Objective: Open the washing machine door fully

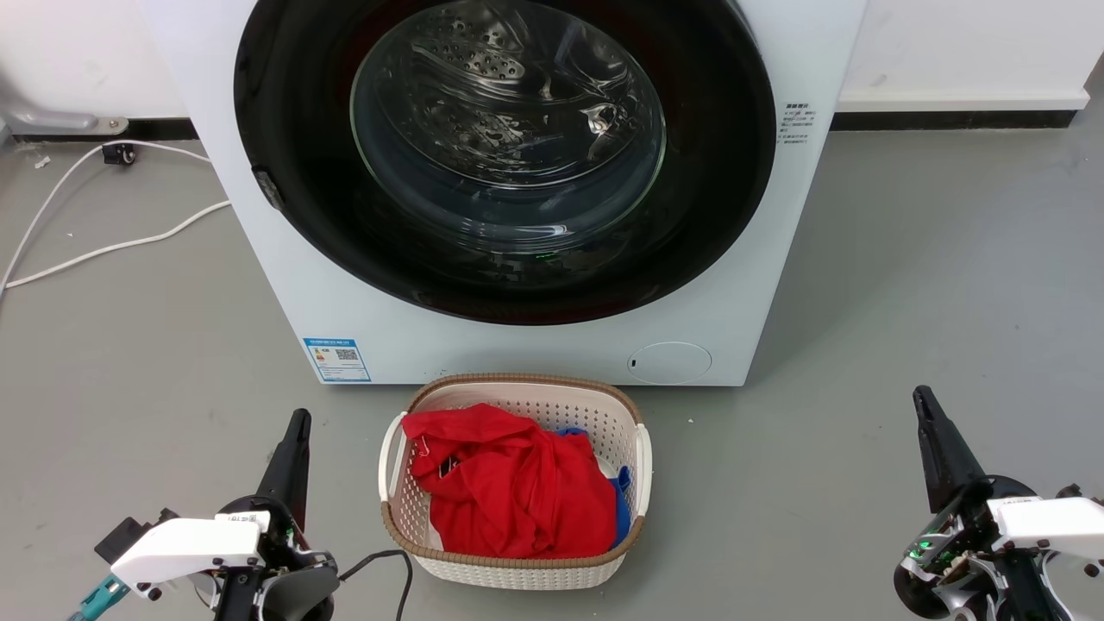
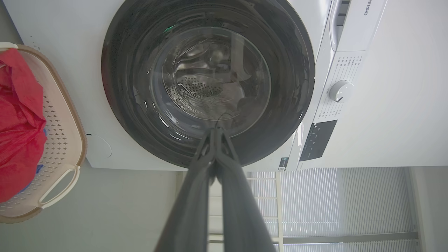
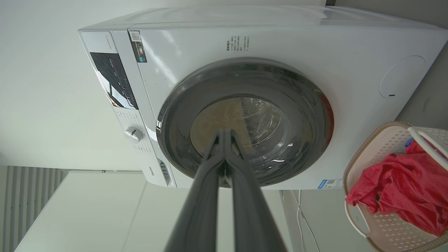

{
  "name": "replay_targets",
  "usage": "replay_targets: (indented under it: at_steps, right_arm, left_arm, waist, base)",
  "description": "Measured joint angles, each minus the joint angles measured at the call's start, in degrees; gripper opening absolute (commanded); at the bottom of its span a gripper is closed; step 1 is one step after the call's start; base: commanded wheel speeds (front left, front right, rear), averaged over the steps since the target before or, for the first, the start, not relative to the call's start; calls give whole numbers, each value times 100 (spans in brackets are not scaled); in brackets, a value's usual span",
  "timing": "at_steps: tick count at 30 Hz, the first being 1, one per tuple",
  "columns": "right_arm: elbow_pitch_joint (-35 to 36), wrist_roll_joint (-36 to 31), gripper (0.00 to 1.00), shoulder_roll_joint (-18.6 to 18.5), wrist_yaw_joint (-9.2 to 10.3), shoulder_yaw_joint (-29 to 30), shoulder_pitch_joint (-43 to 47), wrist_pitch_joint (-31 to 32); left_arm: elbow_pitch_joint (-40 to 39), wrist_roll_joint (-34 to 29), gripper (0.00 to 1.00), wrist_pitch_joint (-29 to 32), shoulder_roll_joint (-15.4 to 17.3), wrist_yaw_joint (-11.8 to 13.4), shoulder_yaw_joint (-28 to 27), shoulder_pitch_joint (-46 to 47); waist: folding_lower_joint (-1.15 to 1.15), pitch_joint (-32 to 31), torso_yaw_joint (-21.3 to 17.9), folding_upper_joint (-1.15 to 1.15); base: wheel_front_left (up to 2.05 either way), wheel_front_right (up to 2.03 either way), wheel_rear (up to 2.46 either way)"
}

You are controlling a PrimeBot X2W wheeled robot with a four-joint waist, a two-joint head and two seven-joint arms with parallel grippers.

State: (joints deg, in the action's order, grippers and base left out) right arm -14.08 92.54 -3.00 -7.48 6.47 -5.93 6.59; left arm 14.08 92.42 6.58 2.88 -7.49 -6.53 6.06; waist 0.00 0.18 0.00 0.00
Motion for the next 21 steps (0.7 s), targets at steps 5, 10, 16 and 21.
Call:
replay_targets:
  at_steps: [5,10,16,21]
  right_arm:
    - [0,0,0,0,0,1,0,0]
    - [0,0,0,0,0,1,0,0]
    - [0,0,0,0,0,1,0,0]
    - [0,0,100,0,0,2,0,0]
  left_arm:
    - [0,0,0,0,0,0,0,0]
    - [0,0,0,0,0,0,0,1]
    - [0,0,0,0,0,0,0,1]
    - [0,0,100,0,0,0,0,1]
  waist:
    - [0,0,0,0]
    - [0,0,0,0]
    - [0,0,0,0]
    - [0,0,0,0]
  base:
    - [0,0,0]
    - [0,0,0]
    - [0,0,0]
    - [0,0,0]
